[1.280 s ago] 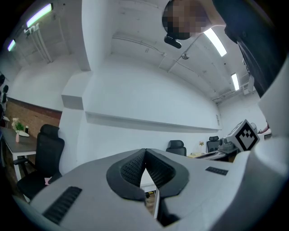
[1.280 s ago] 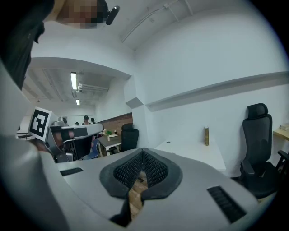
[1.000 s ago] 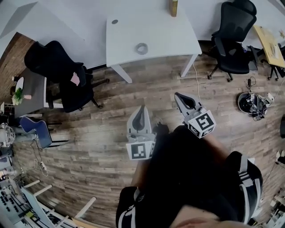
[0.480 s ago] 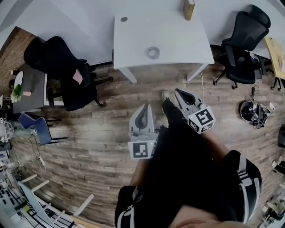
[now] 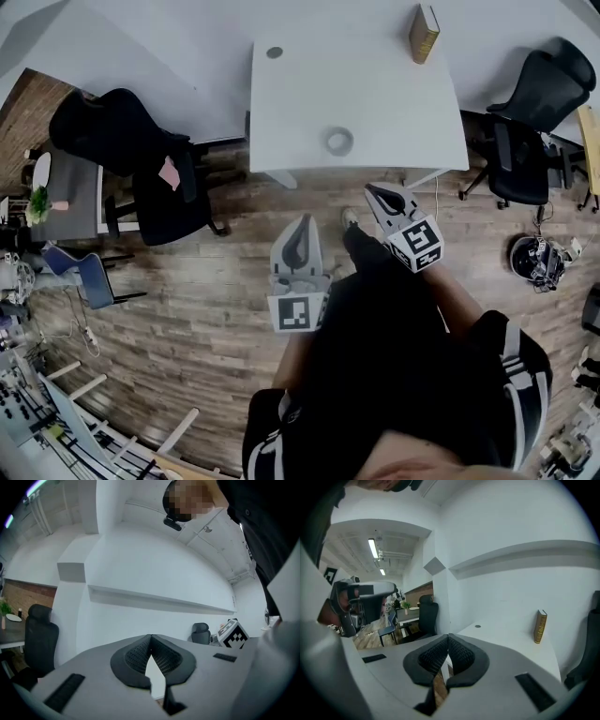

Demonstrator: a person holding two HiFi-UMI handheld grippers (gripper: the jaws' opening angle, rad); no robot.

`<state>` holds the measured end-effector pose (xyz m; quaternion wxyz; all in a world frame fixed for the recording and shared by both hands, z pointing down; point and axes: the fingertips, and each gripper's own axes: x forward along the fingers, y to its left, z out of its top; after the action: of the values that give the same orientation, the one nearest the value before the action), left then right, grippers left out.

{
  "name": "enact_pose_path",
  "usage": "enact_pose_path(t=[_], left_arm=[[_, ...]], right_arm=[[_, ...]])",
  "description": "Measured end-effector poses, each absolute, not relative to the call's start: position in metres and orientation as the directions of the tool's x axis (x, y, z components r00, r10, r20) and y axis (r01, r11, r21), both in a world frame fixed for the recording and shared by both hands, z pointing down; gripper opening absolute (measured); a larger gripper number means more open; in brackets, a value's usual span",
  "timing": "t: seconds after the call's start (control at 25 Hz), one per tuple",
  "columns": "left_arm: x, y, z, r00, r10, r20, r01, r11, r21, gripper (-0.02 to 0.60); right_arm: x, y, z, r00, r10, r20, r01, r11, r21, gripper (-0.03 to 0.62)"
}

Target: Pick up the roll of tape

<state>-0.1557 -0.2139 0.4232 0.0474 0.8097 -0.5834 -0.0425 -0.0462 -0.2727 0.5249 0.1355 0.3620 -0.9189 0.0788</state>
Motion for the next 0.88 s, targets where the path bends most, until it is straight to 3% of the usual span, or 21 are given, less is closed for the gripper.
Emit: enact_pose_path(t=[0.24,0.44,0.68,0.88], left_arm=[[-0.159,-0.283,0.425,0.291,-0.957,0.010,-0.949,-0.287,0.133,0.023],[-0.155,-0.338,0.428,0.270,-0.963,0.023,-0.954,-0.264,0.139,0.023],[-0.151,-0.384,0.438,0.262,-0.963,0.059,-0.957,-0.251,0.143,0.023],[-0.149,-0.402,0.448,0.249,-0.965,0.086,-0.962,-0.236,0.138,0.023]], right_arm=[[-0.062,-0.345,0.568,-0.714,-0.555,0.427,-0.624,0.781,-0.027,0.015],[-0.073,-0.394,0.632,-0.688,-0.418,0.593,-0.498,0.866,0.033,0.081],[-0.073,-0.421,0.729,-0.530,-0.223,0.818,-0.225,0.967,0.118,0.107],[-0.073,-0.426,0.793,-0.394,-0.145,0.908,-0.015,0.988,0.151,0.132]])
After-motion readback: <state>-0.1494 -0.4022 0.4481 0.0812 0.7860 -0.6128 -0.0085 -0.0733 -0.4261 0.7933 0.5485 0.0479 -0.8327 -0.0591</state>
